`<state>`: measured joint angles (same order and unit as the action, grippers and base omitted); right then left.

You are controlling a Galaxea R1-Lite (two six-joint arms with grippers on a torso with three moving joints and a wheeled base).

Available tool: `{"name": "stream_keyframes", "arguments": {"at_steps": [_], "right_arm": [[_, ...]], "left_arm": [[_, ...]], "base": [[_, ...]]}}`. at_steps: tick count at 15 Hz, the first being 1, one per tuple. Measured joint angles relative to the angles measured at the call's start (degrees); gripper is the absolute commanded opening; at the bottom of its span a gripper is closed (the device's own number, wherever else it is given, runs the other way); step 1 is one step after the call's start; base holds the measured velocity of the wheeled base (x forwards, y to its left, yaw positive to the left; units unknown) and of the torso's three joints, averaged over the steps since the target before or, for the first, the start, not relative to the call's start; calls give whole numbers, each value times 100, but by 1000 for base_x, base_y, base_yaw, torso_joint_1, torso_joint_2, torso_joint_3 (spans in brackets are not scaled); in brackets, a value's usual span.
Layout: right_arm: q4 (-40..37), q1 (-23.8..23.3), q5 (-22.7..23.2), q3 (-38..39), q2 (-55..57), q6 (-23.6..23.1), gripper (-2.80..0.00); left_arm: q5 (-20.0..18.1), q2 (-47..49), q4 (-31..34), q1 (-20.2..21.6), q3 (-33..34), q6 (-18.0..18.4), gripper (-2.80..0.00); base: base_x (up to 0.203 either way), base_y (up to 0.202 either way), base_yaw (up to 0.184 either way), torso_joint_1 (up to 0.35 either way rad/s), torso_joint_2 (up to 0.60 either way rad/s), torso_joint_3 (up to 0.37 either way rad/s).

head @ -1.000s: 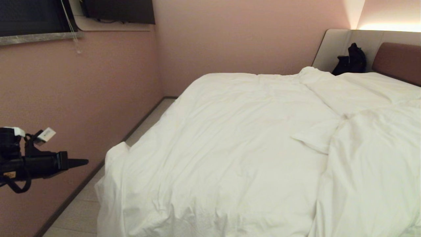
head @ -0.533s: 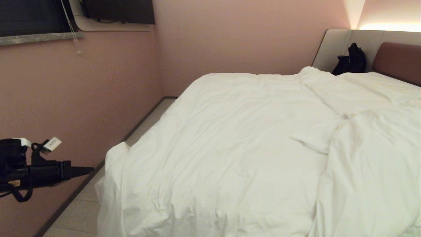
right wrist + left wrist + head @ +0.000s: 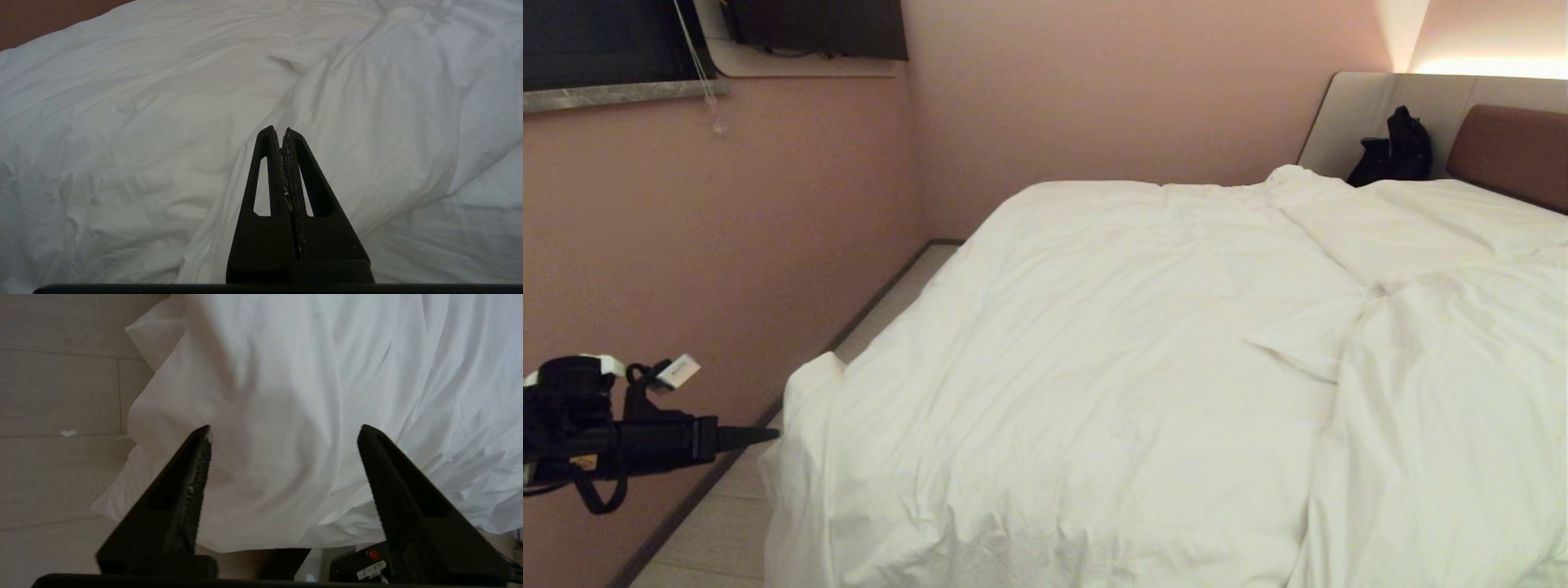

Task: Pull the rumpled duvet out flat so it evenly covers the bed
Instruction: Flatten the corners of the folded blanket

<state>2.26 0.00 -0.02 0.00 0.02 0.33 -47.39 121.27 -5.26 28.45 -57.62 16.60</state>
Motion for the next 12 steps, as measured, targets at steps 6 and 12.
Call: {"name": "stream_keyframes", "arguments": {"at_steps": [6,12], "right_arm": [[0,0,0,0,0,0,-280],[0,0,2,0,0,-2,-280]], "left_arm": [[26,312,-291,-254,-85,-42,0],[65,574,-410,-400,-414,-48,0]], "base": [[0,0,0,0,0,0],[0,0,0,0,0,0]]}}
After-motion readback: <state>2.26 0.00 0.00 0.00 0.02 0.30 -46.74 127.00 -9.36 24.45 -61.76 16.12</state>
